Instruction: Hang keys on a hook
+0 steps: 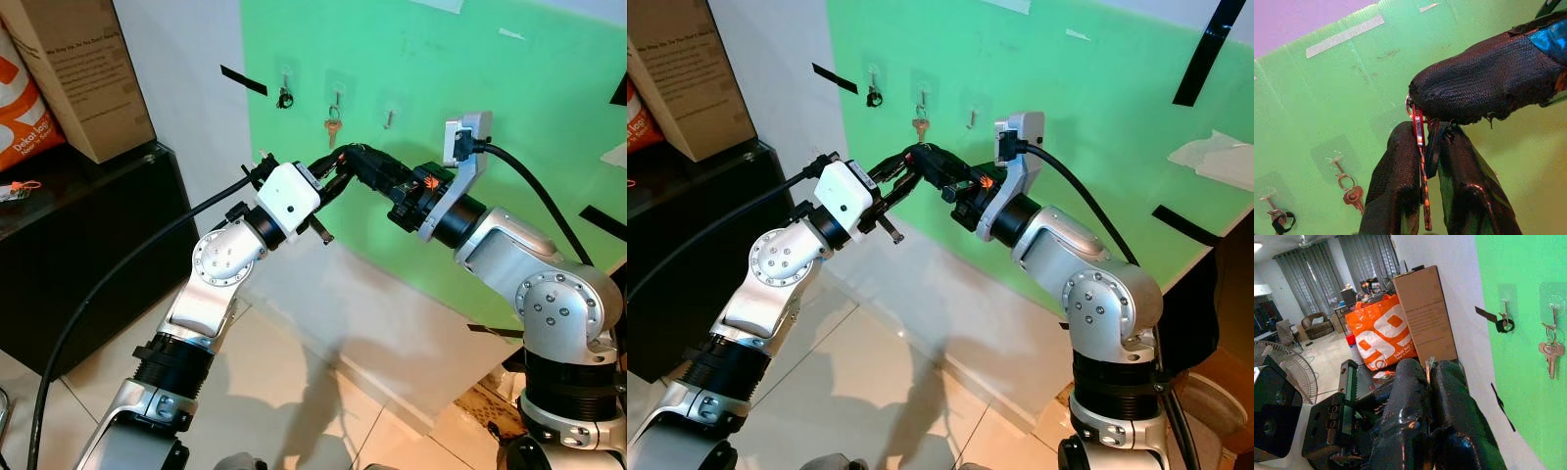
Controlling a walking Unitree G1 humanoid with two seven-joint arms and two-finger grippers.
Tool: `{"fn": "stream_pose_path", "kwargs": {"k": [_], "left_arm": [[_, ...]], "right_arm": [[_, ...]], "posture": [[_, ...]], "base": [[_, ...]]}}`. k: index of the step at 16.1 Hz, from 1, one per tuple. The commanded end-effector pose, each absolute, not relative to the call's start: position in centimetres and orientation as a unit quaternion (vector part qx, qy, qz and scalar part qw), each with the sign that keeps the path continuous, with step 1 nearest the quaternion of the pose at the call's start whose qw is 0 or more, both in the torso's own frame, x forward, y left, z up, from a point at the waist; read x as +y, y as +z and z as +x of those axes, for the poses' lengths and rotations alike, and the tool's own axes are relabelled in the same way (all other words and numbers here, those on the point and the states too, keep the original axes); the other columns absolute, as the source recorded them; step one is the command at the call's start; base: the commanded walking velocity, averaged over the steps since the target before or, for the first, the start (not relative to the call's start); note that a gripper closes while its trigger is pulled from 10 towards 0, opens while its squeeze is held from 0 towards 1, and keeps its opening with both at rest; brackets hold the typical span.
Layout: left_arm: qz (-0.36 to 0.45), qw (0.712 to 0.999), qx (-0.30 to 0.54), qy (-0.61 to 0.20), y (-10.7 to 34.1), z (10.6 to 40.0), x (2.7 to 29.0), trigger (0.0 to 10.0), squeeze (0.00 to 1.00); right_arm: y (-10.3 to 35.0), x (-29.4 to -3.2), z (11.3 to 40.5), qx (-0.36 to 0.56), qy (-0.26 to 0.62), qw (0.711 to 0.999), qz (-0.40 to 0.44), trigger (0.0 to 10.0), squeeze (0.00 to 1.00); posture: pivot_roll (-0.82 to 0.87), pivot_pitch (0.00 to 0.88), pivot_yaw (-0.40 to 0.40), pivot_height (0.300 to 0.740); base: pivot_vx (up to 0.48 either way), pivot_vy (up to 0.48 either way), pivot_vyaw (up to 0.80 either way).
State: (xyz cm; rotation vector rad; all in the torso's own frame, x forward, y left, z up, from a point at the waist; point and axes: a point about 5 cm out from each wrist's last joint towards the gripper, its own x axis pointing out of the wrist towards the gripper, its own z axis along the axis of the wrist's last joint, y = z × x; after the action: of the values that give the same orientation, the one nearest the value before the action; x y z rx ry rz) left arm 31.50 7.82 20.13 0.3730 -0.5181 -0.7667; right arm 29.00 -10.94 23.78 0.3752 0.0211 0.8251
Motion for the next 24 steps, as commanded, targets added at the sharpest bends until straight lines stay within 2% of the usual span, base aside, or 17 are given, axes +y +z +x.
{"fn": "stream_pose_path", "kwargs": {"k": [1, 7, 8, 9, 17, 20, 22, 24], "left_arm": [[0.184, 0.875, -0.257, -0.367, 20.5, 31.5, 7.9, 0.0, 0.0], [0.182, 0.88, -0.255, -0.358, 21.1, 31.7, 8.6, 0.0, 0.0], [0.181, 0.88, -0.254, -0.357, 21.1, 31.7, 8.7, 0.0, 0.0], [0.181, 0.881, -0.253, -0.357, 21.1, 31.7, 8.8, 0.0, 0.0], [0.177, 0.887, -0.232, -0.358, 20.9, 31.7, 9.7, 0.0, 0.0], [0.198, 0.888, -0.201, -0.362, 20.3, 31.8, 10.2, 0.0, 0.0], [0.201, 0.891, -0.189, -0.361, 20.0, 31.9, 10.4, 0.0, 0.0], [0.199, 0.89, -0.18, -0.369, 20.2, 32.7, 10.0, 0.0, 0.0]], "right_arm": [[23.7, -10.8, 28.8, 0.014, 0.404, 0.897, 0.175, 10.0, 0.0], [23.4, -10.8, 28.8, 0.016, 0.399, 0.902, 0.165, 10.0, 0.0], [23.4, -10.8, 28.8, 0.016, 0.402, 0.899, 0.17, 10.0, 0.07], [23.4, -10.8, 28.8, 0.015, 0.404, 0.898, 0.174, 10.0, 1.0], [22.7, -11.8, 28.9, 0.022, 0.377, 0.91, 0.171, 10.0, 1.0], [22.1, -12.7, 28.7, 0.029, 0.355, 0.919, 0.168, 10.0, 1.0], [21.3, -13.6, 28.1, 0.04, 0.334, 0.927, 0.163, 10.0, 1.0], [20.1, -15.1, 27.5, 0.056, 0.274, 0.95, 0.141, 10.0, 1.0]], "posture": [[-0.09, 0.0, -0.052, 0.74], [-0.09, 0.0, -0.052, 0.74], [-0.09, 0.0, -0.052, 0.74], [-0.09, 0.0, -0.052, 0.74], [-0.08, 0.0, -0.054, 0.74], [-0.08, 0.0, -0.057, 0.74], [-0.08, 0.0, -0.056, 0.74], [-0.1, 0.0, -0.045, 0.74]], "base": [[0.0, 0.0, 0.0], [0.0, 0.0, 0.0], [0.0, 0.0, 0.0], [0.0, 0.0, 0.0], [0.0, 0.0, 0.0], [0.0, 0.0, 0.0], [0.0, 0.0, 0.0], [0.0, 0.0, 0.0]]}}
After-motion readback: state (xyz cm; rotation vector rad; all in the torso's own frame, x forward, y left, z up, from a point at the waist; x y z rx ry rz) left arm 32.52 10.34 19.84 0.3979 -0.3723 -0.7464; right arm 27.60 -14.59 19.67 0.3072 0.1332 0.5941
